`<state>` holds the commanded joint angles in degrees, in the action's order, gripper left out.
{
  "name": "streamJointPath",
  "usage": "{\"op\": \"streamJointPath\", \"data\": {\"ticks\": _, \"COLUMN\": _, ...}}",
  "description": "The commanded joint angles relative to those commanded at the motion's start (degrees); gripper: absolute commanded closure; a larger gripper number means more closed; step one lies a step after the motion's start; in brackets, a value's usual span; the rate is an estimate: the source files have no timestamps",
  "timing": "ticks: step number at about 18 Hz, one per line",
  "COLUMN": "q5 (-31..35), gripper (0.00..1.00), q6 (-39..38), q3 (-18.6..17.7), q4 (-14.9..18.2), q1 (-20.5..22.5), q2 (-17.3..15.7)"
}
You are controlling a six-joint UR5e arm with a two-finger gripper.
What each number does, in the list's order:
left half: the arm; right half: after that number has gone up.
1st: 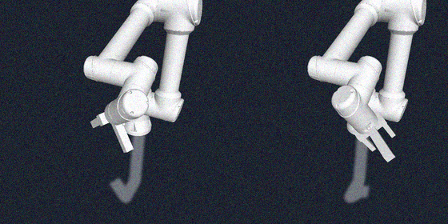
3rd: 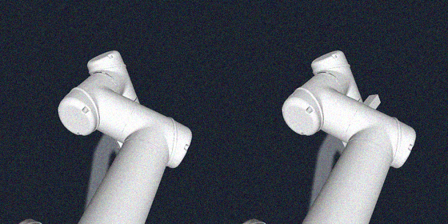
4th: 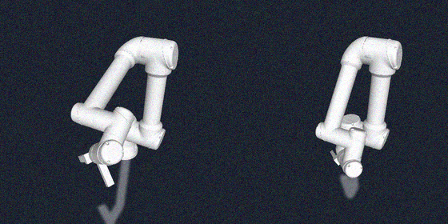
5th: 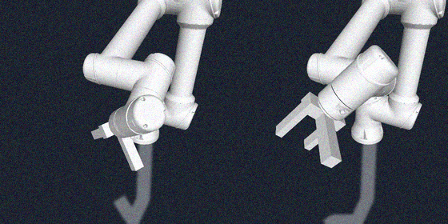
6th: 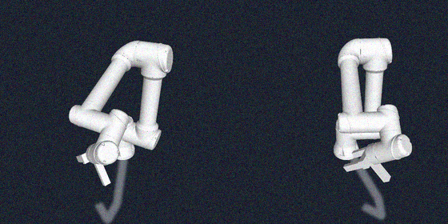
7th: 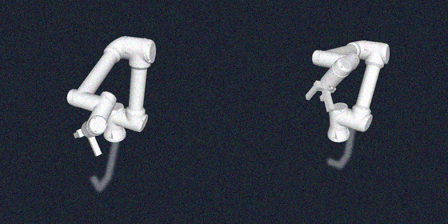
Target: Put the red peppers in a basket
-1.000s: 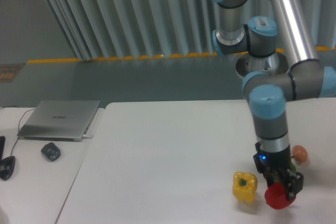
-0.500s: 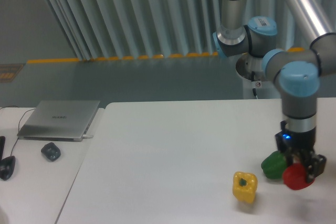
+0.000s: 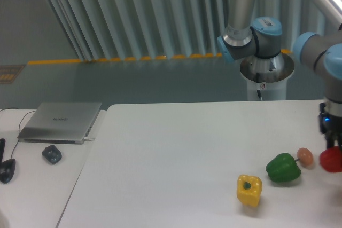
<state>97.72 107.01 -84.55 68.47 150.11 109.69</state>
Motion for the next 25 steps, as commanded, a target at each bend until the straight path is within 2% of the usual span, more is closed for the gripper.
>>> {"op": "streamJointPath", "data": {"ticks": 2, "q5": 1.2, "gripper": 0.56, "q6": 5.9, "q3": 0.3, "q4": -1.8, "q1": 1.3, "q2": 0.1}}
{"op": "streamJointPath", "data": {"ticks": 4, "q5": 1.4, "gripper": 0.56, "q6": 8.1, "q3": 0.4, "q4": -4.0, "q1": 2.6, "q2": 0.4}}
{"op": "streamJointPath", "data": {"ticks": 7, "q5": 1.5, "gripper": 0.56, "q6": 9.4, "q3": 0.4, "q4": -6.3, "q1": 4.1, "q2": 0.8}}
{"op": "streamJointPath", "data": {"ticks": 10, "q5": 1.6, "gripper": 0.56, "q6": 6.7, "q3": 0.9, "q4": -9.8, "q1": 5.5, "q2": 2.0}}
{"op": "streamJointPath", "data": {"ticks": 13, "q5": 2.2, "gripper": 0.56, "q6": 7.8, "q3": 1.7, "q4": -11.4, "q1": 7.8, "q2": 3.3}}
{"op": "streamJointPath", "data": {"ticks": 16, "q5": 6.3, "gripper": 0.56, "q6": 17.2, "q3": 1.5, "q4": -12.4, "q1": 9.5, "q2": 4.0}}
{"op": "streamJointPath", "data": {"ticks": 19, "q5": 7.1, "gripper": 0.56, "q6": 22.1, "q3": 1.5, "q4": -14.9, "q1": 10.7, "q2": 4.6}}
{"op": "streamJointPath", "data": {"ticks": 22, "q5": 8.7, "gripper": 0.55, "q6": 28.4, "q3": 1.8, "q4": -15.6, "q1": 11.8, "q2": 5.0}}
{"op": "streamJointPath", "data": {"ticks": 24, "q5": 9.0, "gripper": 0.51, "q6": 29.4, "q3": 1.7, "q4": -16.5, "q1": 12.1, "q2": 5.3}}
{"op": "streamJointPath", "data": {"ticks": 25, "q5": 9.0, "gripper": 0.41, "q6": 29.3, "q3": 1.7, "q4": -16.9, "q1": 12.1, "q2": 5.5}}
